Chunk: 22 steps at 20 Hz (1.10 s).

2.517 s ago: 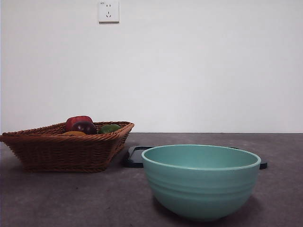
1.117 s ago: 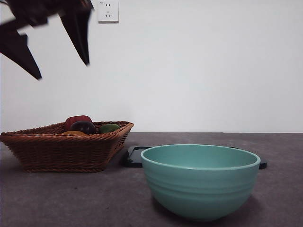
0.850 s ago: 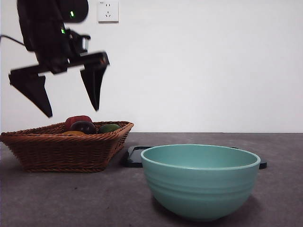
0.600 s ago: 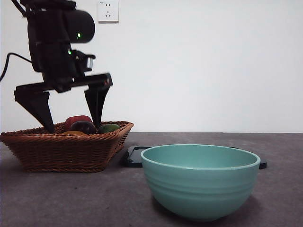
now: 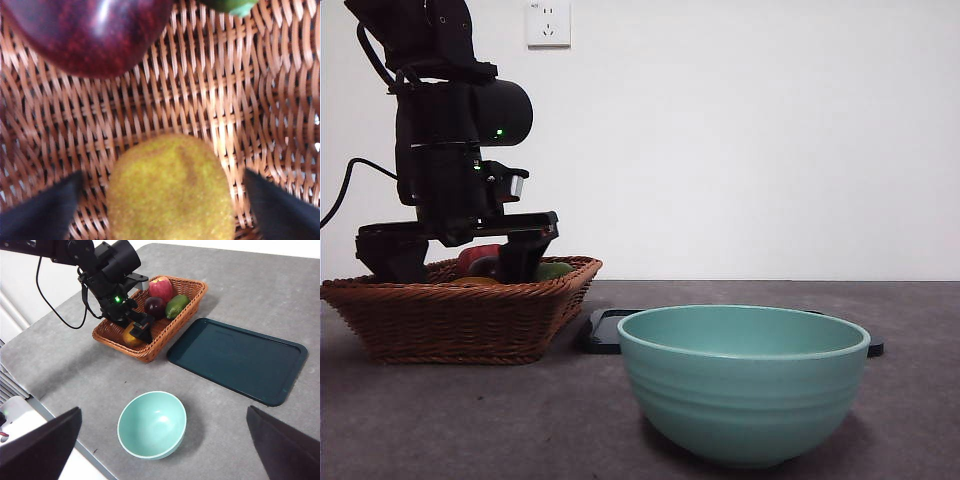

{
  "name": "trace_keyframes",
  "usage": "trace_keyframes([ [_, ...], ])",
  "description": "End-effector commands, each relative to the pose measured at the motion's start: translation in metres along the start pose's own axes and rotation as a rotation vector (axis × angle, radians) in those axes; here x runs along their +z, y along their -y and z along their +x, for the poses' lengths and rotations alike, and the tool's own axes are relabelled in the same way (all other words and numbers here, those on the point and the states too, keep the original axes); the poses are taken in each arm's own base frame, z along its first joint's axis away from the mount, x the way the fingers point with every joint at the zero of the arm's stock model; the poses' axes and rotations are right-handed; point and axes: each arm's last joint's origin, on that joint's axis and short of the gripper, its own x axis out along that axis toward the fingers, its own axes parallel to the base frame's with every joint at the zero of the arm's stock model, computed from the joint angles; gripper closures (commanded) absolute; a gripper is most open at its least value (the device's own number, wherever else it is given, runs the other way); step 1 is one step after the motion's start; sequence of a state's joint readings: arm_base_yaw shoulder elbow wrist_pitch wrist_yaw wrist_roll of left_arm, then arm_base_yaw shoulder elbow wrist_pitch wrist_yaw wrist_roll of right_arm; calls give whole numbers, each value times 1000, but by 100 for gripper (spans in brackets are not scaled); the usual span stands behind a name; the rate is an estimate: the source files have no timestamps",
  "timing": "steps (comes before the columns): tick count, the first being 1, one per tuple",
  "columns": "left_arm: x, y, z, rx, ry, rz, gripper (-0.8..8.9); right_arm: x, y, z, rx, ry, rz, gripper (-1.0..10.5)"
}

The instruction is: Pick up the wifruite, put it on the bowl, pick up the plate, put it on desk

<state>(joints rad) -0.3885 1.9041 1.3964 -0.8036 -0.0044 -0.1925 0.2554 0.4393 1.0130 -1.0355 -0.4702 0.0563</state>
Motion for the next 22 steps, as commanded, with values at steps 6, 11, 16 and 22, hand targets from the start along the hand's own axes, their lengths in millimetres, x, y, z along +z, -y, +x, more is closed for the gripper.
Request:
trace_keyframes([
  [6,13,4,-21,7,-17,12,570,4,-2,-3,7,21,-6,380],
  [11,16,7,-79,-8,18,28,569,4,-2,-3,7,22,-6,380],
  [16,-12,23,-136,-40,70,88,569,4,-2,-3,7,22,-6,380],
  [22,-53,73,-166,-92,39,233,569,4,-2,-3,7,21,-6,380],
])
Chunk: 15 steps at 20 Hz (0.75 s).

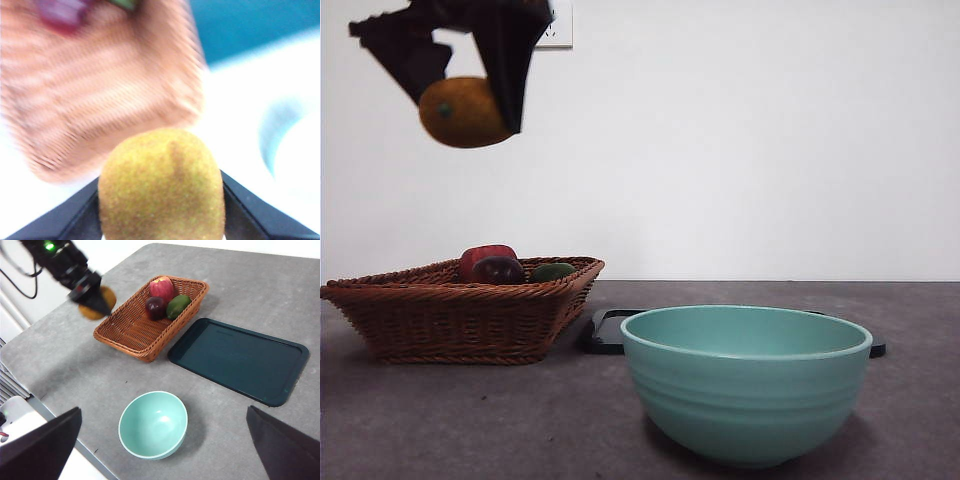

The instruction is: Pick up the wifruite, put it on the bowl, pick up the plate, put it on desk

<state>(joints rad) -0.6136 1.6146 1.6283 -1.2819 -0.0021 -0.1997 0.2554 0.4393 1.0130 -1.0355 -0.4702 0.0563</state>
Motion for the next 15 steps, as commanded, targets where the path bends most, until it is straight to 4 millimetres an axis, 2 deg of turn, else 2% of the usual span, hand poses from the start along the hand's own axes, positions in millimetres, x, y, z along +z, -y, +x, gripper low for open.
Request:
trace_keyframes([
  [1,-3,25,-4,-29,6,49,569,4,-2,-3,7,21,-6,380],
  [5,-15,70,-4,-87,33,150,569,4,-2,-3,7,21,-6,380],
  [9,-22,103,1,-132,51,220,569,4,-2,-3,7,22,-6,380],
  [12,-26,126,16,-138,19,277,569,5,-2,-4,7,23,-7,380],
  [15,-24,146,40,-140,-2,313,569,5,-2,-4,8,24,-7,380],
])
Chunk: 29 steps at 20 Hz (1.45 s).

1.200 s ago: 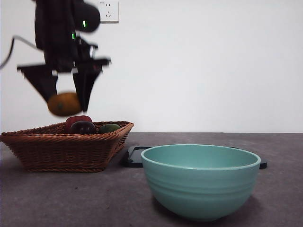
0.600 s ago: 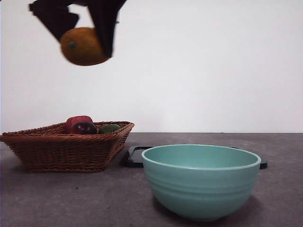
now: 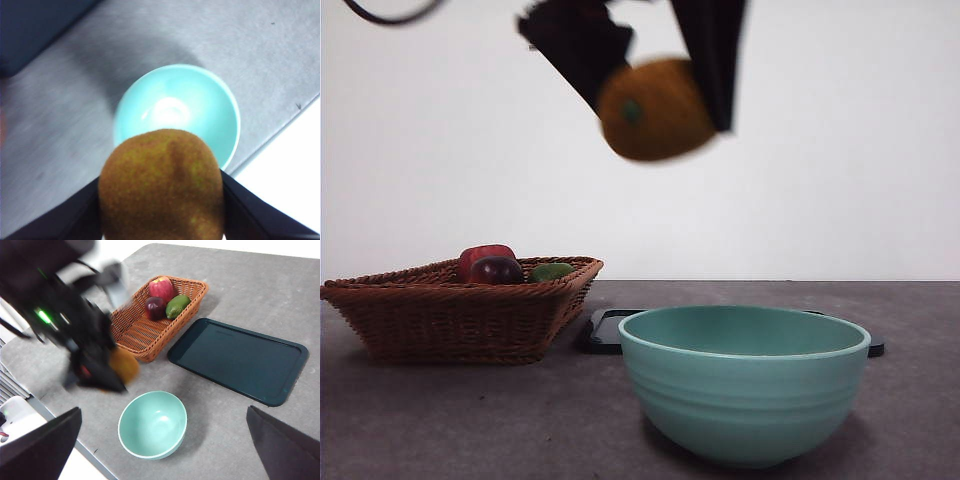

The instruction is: Pick up the wifruite, put it on the bowl, pick up the plate, put it on desk

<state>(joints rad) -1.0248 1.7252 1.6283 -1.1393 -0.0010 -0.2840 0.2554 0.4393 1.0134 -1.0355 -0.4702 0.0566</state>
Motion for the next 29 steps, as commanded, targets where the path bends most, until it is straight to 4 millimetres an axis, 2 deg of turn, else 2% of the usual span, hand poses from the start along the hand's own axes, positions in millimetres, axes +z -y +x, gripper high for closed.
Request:
trace_keyframes([
  [1,9,14,22,-8,-11,16,569,5,-2,-4,8,23,-6,380],
  [4,15,23,56,0,-53,37,569,5,-2,-4,8,23,-4,380],
  [8,18,25,92,19,-114,43,569,5,-2,-4,7,23,-4,380],
  [14,18,26,127,37,-172,54,569,5,-2,-4,7,23,-5,380],
  [18,17,26,137,45,-196,55,569,5,-2,-4,7,23,-5,380],
  [26,16,26,138,48,-207,55,557,5,-2,-4,7,23,-5,380],
  [27,16,26,138,48,-208,55,515,5,-2,-4,7,24,-5,380],
  [29,16,26,138,48,-208,57,372,5,-2,-4,7,24,-5,380],
])
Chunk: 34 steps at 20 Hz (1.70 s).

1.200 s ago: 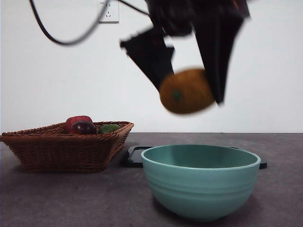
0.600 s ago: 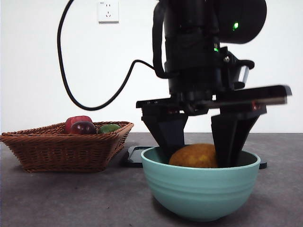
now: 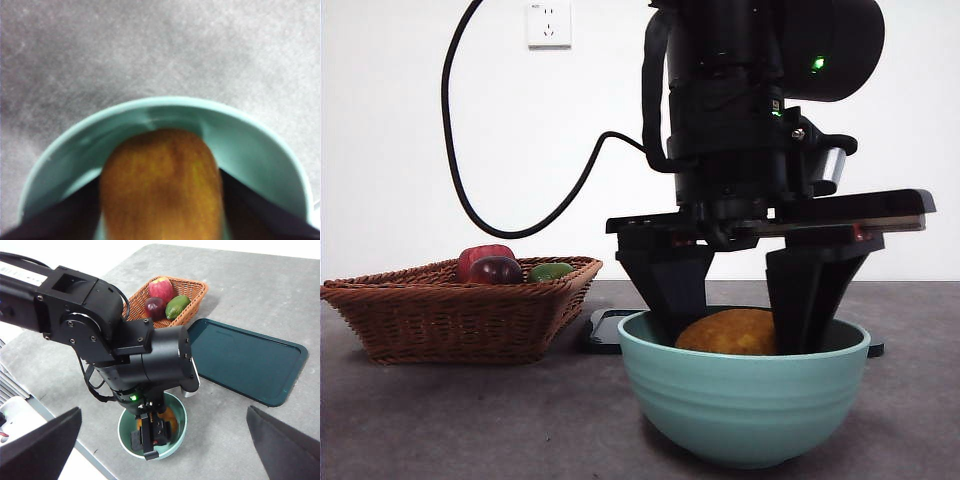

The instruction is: Pick up the wifruite, put it on the bowl, pick up the plate, put it on desk

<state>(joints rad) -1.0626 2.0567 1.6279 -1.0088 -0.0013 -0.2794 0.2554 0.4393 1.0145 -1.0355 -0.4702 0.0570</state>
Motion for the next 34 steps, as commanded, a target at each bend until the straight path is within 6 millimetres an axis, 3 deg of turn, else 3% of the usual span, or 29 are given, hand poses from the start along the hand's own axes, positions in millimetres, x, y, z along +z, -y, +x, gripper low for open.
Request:
trace_keyframes([
  [1,3,6,8,0,-9,16,343,4,-2,-4,7,23,-5,380],
  [6,3,6,4,-1,-5,30,343,4,-2,-4,7,23,-5,380],
  [9,0,5,-13,-8,22,47,343,4,-2,-4,7,23,-5,380],
  [14,-14,0,-74,-44,155,47,341,4,-2,-4,7,23,-5,380],
  [16,-25,-3,-106,-64,234,59,284,4,-2,-4,7,23,-5,380],
  [18,-38,-7,-136,-81,309,73,194,4,-2,-4,7,23,-5,380],
  [26,-118,-32,-235,-116,539,150,188,4,-2,-4,7,23,-5,380],
  [29,-147,-41,-253,-112,567,180,188,4,-2,-4,7,23,-5,380],
  [34,-195,-55,-260,-122,622,181,188,4,-2,-4,7,23,-4,380],
])
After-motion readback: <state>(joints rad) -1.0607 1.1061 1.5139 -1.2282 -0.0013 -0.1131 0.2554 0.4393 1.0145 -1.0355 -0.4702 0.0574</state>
